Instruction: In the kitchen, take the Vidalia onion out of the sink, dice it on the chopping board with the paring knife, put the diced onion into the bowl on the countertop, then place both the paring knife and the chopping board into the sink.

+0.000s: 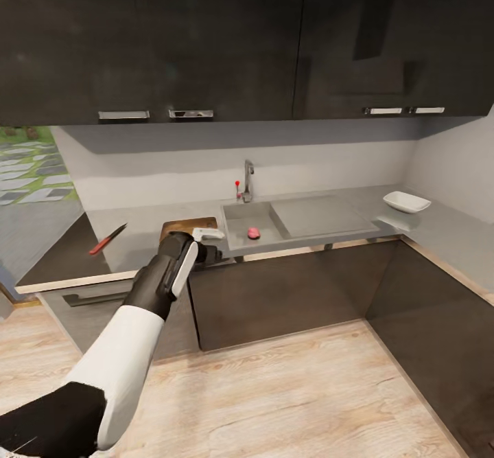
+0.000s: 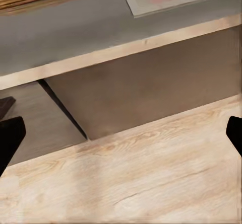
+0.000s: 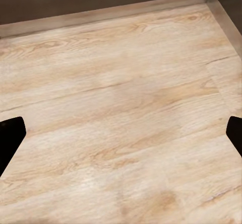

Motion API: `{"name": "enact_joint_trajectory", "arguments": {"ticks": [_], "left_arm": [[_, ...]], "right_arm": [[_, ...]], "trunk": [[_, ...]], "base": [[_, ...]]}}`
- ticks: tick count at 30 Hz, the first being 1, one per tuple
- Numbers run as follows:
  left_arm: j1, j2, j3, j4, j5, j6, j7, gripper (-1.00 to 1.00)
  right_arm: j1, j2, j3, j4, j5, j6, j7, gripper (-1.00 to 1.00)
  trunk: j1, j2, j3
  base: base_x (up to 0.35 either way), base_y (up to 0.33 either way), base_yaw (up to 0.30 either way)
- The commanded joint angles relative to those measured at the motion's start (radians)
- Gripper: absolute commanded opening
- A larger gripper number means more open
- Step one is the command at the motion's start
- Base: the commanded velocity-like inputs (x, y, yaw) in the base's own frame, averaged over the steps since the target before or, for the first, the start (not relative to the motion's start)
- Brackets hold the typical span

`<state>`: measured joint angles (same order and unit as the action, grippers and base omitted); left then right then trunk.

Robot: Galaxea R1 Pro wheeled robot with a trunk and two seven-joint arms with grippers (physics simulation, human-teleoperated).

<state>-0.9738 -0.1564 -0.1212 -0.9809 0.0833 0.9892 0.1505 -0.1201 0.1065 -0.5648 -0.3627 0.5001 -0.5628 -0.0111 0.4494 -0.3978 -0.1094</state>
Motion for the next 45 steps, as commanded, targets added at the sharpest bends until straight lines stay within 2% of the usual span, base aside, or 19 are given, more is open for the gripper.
{"name": "enact_joint_trajectory", "arguments": {"ticks": [1, 2, 5, 6, 10, 14, 21, 38, 39, 42, 45], "left_arm": [[-0.004, 0.000, -0.001, 0.006, 0.019, 0.003, 0.012, 1.00], [-0.008, 0.001, -0.001, 0.014, 0.036, 0.003, 0.016, 1.00], [-0.013, 0.003, -0.001, 0.007, 0.056, 0.003, 0.016, 1.00], [-0.014, 0.005, -0.003, -0.022, 0.061, 0.004, 0.016, 1.00], [-0.015, 0.012, -0.008, -0.126, 0.068, 0.008, 0.017, 1.00], [-0.015, 0.023, -0.009, -0.156, 0.067, 0.010, 0.019, 1.00], [-0.016, 0.026, -0.009, -0.156, 0.066, 0.011, 0.023, 1.00], [-0.016, 0.026, -0.009, -0.090, 0.062, 0.008, 0.026, 1.00], [-0.016, 0.026, -0.009, -0.085, 0.062, 0.008, 0.029, 1.00], [-0.016, 0.026, -0.009, -0.082, 0.061, 0.008, 0.057, 1.00], [-0.016, 0.026, -0.009, -0.082, 0.061, 0.008, 0.090, 1.00]], "right_arm": [[-0.001, 0.001, -0.007, 0.000, 0.011, -0.003, -0.001, 1.00], [-0.001, 0.001, -0.007, 0.000, 0.011, -0.003, -0.001, 1.00], [-0.001, 0.001, -0.007, 0.000, 0.010, -0.003, -0.001, 1.00], [-0.001, 0.001, -0.008, 0.000, 0.010, -0.003, -0.001, 1.00], [-0.001, 0.000, -0.010, -0.001, 0.009, -0.003, -0.001, 1.00], [-0.001, 0.000, -0.010, 0.000, 0.009, -0.003, -0.001, 1.00], [-0.001, -0.001, -0.009, 0.000, 0.009, -0.003, -0.001, 1.00], [-0.001, -0.002, -0.008, 0.038, 0.011, -0.004, -0.001, 1.00], [-0.001, -0.002, -0.008, 0.039, 0.014, -0.005, 0.000, 1.00], [-0.001, -0.004, -0.007, 0.040, 0.057, -0.005, 0.000, 1.00], [-0.001, -0.005, -0.008, 0.041, 0.112, -0.013, -0.001, 1.00]], "trunk": [[0.001, -0.002, -0.002], [0.001, -0.002, -0.002], [0.001, -0.002, -0.002], [0.001, -0.002, -0.002], [0.001, -0.002, -0.002], [0.001, -0.002, -0.002], [0.001, -0.002, -0.002], [0.001, -0.002, -0.002], [0.001, -0.002, -0.002], [0.001, -0.002, -0.002], [0.001, -0.002, -0.002]], "base": [[0.000, 0.000, 0.000], [0.000, 0.000, 0.000], [0.000, 0.000, 0.000], [0.000, 0.000, 0.000], [0.000, 0.000, 0.000], [0.000, 0.000, 0.000], [0.088, -0.077, 0.000], [0.216, -0.223, 0.000], [0.219, -0.230, 0.000], [0.219, -0.233, 0.000], [0.219, -0.235, 0.000]]}}
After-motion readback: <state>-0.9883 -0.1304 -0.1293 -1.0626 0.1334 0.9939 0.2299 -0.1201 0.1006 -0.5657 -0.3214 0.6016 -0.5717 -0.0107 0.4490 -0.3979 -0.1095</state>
